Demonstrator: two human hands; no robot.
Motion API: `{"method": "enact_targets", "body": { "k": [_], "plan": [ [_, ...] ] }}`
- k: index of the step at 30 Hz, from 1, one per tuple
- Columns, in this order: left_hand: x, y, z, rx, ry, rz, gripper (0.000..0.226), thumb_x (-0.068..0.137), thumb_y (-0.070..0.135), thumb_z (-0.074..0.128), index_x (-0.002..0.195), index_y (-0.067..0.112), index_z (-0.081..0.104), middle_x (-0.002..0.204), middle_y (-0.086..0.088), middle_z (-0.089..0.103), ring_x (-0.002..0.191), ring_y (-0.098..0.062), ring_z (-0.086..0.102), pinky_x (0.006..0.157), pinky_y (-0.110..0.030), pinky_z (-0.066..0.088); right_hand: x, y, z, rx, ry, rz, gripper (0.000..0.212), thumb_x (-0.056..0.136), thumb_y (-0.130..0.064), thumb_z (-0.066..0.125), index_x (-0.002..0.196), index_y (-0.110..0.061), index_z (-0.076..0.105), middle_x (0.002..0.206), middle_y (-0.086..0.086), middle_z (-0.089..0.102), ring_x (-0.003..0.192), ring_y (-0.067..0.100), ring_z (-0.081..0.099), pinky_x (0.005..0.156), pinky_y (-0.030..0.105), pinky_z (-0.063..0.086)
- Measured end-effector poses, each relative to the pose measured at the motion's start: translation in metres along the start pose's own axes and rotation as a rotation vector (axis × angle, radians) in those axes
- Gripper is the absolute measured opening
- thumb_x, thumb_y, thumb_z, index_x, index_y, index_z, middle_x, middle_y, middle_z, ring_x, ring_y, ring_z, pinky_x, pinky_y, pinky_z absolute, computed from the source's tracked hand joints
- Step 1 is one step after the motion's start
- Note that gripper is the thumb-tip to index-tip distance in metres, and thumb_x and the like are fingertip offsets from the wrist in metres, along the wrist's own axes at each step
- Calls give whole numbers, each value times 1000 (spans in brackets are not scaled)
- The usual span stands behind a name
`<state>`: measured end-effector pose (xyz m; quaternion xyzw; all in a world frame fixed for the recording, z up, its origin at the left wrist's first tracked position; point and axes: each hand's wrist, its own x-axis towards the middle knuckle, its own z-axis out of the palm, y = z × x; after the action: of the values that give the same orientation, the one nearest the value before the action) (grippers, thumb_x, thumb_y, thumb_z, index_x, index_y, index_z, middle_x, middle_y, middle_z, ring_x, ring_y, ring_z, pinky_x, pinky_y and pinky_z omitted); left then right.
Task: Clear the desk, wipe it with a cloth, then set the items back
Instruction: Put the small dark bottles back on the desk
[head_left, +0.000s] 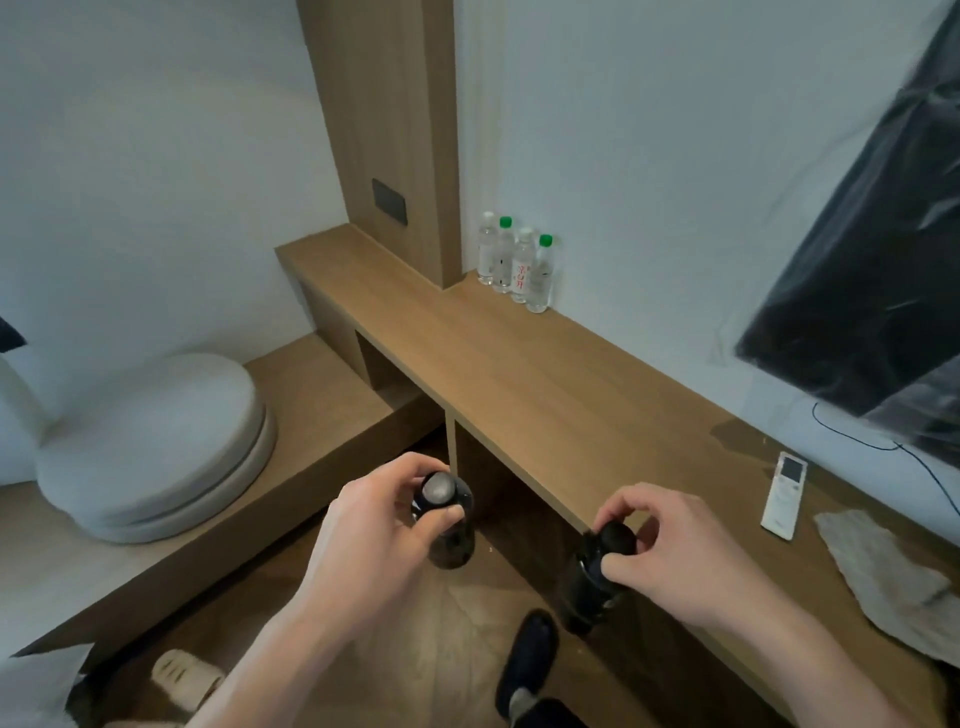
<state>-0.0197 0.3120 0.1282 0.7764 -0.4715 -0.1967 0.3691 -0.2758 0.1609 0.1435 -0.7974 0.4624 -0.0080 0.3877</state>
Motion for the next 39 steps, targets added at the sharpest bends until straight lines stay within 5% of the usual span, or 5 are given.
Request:
{"method": "enact_targets", "body": {
  "k": [5, 10, 17, 25, 39],
  "plan": [
    [81, -9, 18, 7, -42, 0, 33, 86, 37, 81, 113, 46, 65, 107, 27, 70, 103, 2, 66, 82, -19, 57, 76, -4, -12, -10, 6, 23, 20, 75, -30, 81, 87, -38, 68, 101, -21, 62, 79, 12, 66, 65, 26, 60],
    [163, -24, 36, 43, -108, -47, 31, 83, 38, 84, 106, 47, 65, 100, 29, 71, 91, -2, 70, 80, -33, 60, 151, -7, -29, 7, 13, 17, 23, 71, -37, 78, 89, -41, 64, 103, -25, 58, 82, 9, 63, 73, 34, 61],
    [257, -34, 60, 152, -122, -25, 28, 80, 47, 83, 100, 45, 64, 98, 26, 70, 91, 2, 66, 78, -27, 57, 221, 0, -58, 30, -8, 34, 24, 83, -23, 79, 93, -38, 63, 100, -18, 58, 71, 2, 57, 51, 14, 43],
    [350, -47, 87, 297, -325, 59, 31, 84, 50, 79, 109, 41, 63, 112, 23, 68, 89, -6, 65, 80, -30, 57, 270, 19, -66, 112, 97, 170, 24, 80, -26, 83, 89, -38, 65, 93, -17, 62, 69, -1, 55, 49, 15, 44],
    [541, -81, 137, 383, -563, 226, 30, 75, 48, 88, 91, 34, 66, 97, 19, 73, 94, -1, 68, 80, -35, 60, 366, 20, -35, 222, 281, 492, 22, 69, -30, 82, 84, -38, 67, 98, -17, 63, 91, 5, 60, 74, 23, 52]
  ]
}}
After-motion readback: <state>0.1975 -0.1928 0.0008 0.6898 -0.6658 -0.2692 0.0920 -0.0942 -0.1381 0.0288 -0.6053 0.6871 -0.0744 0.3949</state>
